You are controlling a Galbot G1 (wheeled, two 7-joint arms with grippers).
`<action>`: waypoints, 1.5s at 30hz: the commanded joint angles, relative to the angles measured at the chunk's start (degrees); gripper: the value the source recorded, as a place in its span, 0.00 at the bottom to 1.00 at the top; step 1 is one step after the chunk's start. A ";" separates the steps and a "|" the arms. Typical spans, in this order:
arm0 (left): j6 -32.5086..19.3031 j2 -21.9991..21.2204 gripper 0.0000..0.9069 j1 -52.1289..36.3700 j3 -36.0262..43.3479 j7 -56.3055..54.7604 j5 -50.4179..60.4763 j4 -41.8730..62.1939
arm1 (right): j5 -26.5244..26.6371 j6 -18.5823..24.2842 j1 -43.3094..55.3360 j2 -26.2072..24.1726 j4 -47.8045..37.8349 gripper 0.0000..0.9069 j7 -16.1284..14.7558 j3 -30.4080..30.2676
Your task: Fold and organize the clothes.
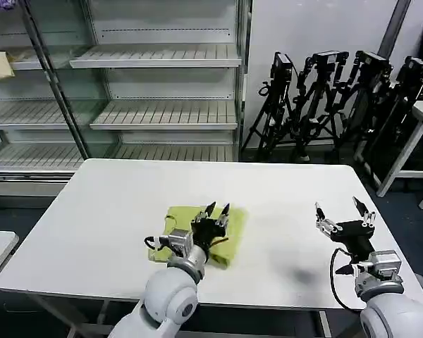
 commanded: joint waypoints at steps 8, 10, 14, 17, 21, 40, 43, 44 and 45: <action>-28.21 23.07 1.00 6.95 -34.33 30.87 20.39 11.74 | -4.18 5.37 7.52 5.28 -8.35 1.00 -2.13 -9.08; -29.48 23.48 1.00 7.47 -34.93 31.56 20.15 13.04 | -4.46 5.30 8.03 5.36 -8.79 1.00 -2.04 -9.47; -31.11 23.13 1.00 8.04 -34.45 33.19 20.17 14.80 | -4.83 5.29 8.84 5.54 -9.17 1.00 -1.57 -9.59; -31.06 22.15 1.00 7.74 -33.54 33.33 20.46 14.85 | -4.83 5.37 8.41 5.53 -9.03 1.00 -1.35 -8.97; -31.25 21.16 1.00 7.11 -32.34 33.58 21.29 14.34 | -5.41 6.11 7.98 4.93 -9.71 1.00 -1.50 -7.50; -31.28 18.54 1.00 7.90 -29.70 31.51 21.93 10.08 | -12.52 10.85 7.68 4.64 -8.42 1.00 -4.08 -5.41; -31.46 18.76 1.00 7.74 -29.72 31.47 22.33 10.12 | -12.43 10.73 7.88 4.58 -8.83 1.00 -3.61 -5.41; -31.39 18.95 1.00 7.72 -29.79 31.46 22.38 9.99 | -12.41 10.64 7.83 4.57 -8.79 1.00 -3.53 -5.40; -31.38 19.10 1.00 7.78 -29.82 31.35 22.92 9.72 | -12.39 10.63 7.74 4.55 -8.64 1.00 -3.47 -5.37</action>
